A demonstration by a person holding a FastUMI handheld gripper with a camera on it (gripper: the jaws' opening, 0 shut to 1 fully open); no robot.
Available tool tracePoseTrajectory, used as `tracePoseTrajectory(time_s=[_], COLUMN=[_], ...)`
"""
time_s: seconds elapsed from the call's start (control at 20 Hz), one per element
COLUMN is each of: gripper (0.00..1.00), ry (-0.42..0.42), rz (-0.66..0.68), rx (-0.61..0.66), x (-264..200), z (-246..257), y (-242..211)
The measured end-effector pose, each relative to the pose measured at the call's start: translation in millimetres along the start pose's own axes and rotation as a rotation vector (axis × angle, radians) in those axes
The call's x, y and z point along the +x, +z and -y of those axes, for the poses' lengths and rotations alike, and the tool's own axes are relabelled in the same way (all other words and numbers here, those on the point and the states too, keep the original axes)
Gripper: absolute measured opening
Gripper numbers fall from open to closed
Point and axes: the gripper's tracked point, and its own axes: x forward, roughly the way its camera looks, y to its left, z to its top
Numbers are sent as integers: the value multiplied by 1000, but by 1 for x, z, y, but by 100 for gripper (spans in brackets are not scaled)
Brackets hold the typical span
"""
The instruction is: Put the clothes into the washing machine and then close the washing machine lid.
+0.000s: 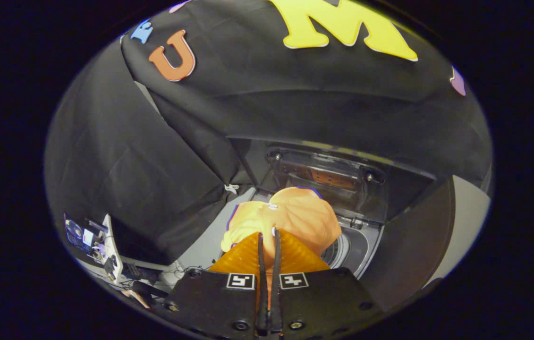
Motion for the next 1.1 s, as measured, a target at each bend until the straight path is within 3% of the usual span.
tracePoseTrajectory(time_s=[0.7,1.1], gripper=[6,6], ry=[-138,-166], rz=[-67,-101], rx=[158,224], x=[129,145], z=[42,55], y=[-72,-87])
